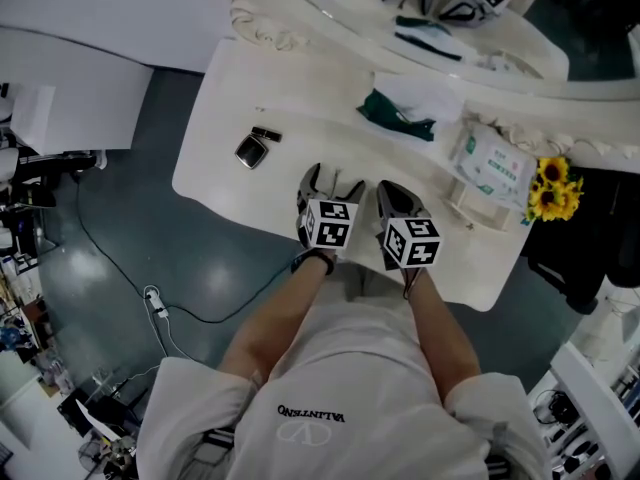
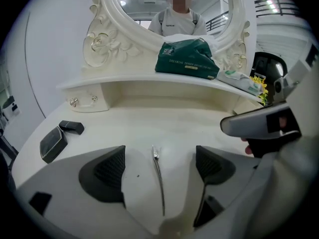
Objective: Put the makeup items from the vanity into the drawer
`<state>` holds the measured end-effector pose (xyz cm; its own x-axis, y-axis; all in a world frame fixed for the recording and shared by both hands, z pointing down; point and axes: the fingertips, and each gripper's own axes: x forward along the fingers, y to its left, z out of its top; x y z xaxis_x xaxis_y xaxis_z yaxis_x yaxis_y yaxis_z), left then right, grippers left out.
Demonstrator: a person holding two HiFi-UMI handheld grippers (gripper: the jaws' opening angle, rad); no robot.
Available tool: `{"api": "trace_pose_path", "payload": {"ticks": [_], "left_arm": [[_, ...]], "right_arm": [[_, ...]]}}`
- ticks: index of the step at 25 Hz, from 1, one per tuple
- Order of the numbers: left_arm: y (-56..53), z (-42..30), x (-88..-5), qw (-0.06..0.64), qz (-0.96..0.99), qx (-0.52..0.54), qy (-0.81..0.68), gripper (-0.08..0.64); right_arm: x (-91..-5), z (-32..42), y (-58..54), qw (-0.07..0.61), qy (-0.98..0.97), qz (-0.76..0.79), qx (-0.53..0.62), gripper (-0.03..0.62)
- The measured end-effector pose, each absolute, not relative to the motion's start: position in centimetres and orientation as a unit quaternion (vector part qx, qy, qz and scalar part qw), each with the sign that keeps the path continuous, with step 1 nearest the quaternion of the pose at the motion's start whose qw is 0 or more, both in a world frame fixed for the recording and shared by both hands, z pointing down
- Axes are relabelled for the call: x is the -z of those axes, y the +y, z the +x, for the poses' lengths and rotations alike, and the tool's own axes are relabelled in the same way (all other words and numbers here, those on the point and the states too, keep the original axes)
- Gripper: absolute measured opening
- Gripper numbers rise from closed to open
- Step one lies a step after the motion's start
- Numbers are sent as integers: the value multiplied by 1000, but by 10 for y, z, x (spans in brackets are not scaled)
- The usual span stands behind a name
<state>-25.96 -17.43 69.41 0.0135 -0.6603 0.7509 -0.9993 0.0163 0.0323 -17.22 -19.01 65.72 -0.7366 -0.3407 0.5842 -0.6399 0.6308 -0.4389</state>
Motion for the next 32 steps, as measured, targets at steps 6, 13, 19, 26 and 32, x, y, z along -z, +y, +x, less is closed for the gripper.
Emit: {"api": "trace_pose_path", "payload": {"ticks": [6,13,19,26,32], "left_arm": [[-176,-256,-692,298,650,-280,-640,373],[-177,-253,-691,299,651,-273,-642,249],[-178,-264,-690,298,641,-266,-655,108],[-176,-268,-691,305,636,-266,-658,46],[-175,-262,-680,313,634,-252,-660,44]], "right_arm": [[-655,-172,-188,229,-876,278,-322,12],[-653,-165,-189,224,-876,281,-321,12],[-650,-162,-186,221,-878,278,-320,12],[-646,-155,-182,216,-880,277,-320,12],[-639,-140,-183,206,-880,285,-318,12]]}}
